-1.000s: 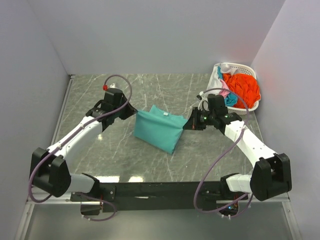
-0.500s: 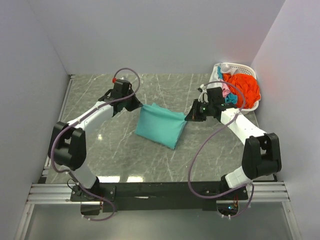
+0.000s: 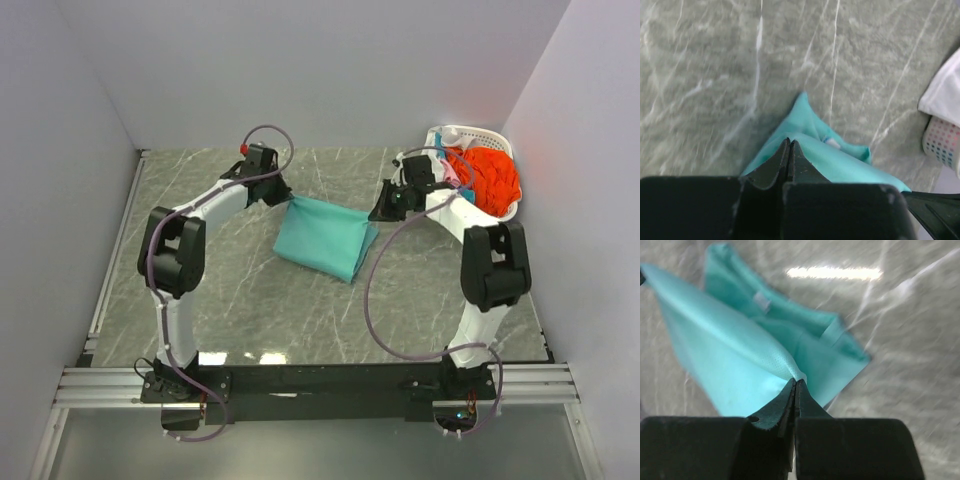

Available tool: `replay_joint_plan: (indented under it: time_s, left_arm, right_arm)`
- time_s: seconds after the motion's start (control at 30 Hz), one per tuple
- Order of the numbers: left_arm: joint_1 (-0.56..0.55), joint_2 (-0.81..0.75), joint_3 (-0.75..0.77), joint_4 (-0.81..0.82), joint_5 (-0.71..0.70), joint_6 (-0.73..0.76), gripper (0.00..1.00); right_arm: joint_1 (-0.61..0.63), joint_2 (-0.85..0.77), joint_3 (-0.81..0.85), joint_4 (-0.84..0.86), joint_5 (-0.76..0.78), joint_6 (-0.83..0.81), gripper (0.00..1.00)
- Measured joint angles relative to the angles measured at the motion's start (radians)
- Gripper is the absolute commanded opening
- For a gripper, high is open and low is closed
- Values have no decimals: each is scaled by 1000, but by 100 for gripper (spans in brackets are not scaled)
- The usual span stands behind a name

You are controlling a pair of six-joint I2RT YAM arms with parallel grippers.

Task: Fold and stack the t-shirts
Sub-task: Fold the tshirt

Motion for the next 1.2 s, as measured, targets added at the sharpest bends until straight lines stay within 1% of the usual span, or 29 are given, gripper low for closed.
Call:
replay_joint_plan:
  time_s: [0.1, 0.2, 0.33, 0.63, 0.7, 0.73, 0.77, 0.8, 0.83, 0.87, 0.9, 0.93, 0.97, 1.0, 1.03, 1.07, 1.1, 1.13, 1.2]
  left_arm:
    - [6, 78, 67, -1, 7, 0, 1]
    - [9, 119, 95, 0, 21, 2, 1]
    - [10, 130, 95, 0, 39, 7, 1]
    - [10, 130, 78, 42, 103, 12, 1]
    - [10, 130, 77, 46, 115, 17, 2]
    - [10, 130, 77, 47, 121, 22, 5]
    - [10, 130, 77, 47, 124, 26, 14]
    - [10, 130, 77, 46, 128, 30, 20]
    - [10, 130, 77, 45, 129, 34, 26]
    - [10, 130, 77, 45, 129, 35, 41]
    - [10, 130, 77, 45, 129, 42, 46]
    - [10, 130, 77, 45, 130, 43, 48]
    - [10, 129, 77, 45, 129, 45, 53]
    - [11, 128, 74, 45, 129, 49, 61]
    - [11, 126, 69, 45, 129, 54, 70]
    - [11, 119, 60, 46, 127, 57, 97]
    - [11, 107, 43, 45, 125, 64, 99]
    - [10, 91, 23, 43, 125, 60, 99]
    - [7, 49, -18, 42, 116, 61, 99]
  right_arm:
    - [-4, 92, 73, -3, 51, 12, 0]
    - [-6, 122, 84, -5, 90, 27, 0]
    - [-6, 121, 80, -3, 114, 45, 0]
    - [-6, 68, -31, 21, 129, 72, 0]
    - [-6, 52, -49, 25, 129, 76, 0]
    - [-6, 47, -55, 29, 129, 78, 0]
    - [-6, 44, -56, 28, 131, 80, 0]
    - [-6, 44, -56, 29, 134, 81, 1]
    - [-6, 44, -56, 28, 135, 82, 10]
    - [-6, 44, -56, 25, 142, 88, 16]
    - [-6, 44, -56, 22, 149, 91, 23]
    - [-6, 44, -56, 21, 154, 93, 30]
    - [-6, 43, -57, 20, 160, 97, 34]
    - [-6, 40, -60, 20, 165, 98, 41]
    - [-6, 36, -64, 19, 168, 100, 51]
    - [-6, 26, -73, 18, 174, 105, 54]
    - [-6, 13, -82, 13, 177, 102, 57]
    - [-6, -4, -92, 10, 177, 100, 64]
    - [-6, -45, -108, 3, 175, 100, 67]
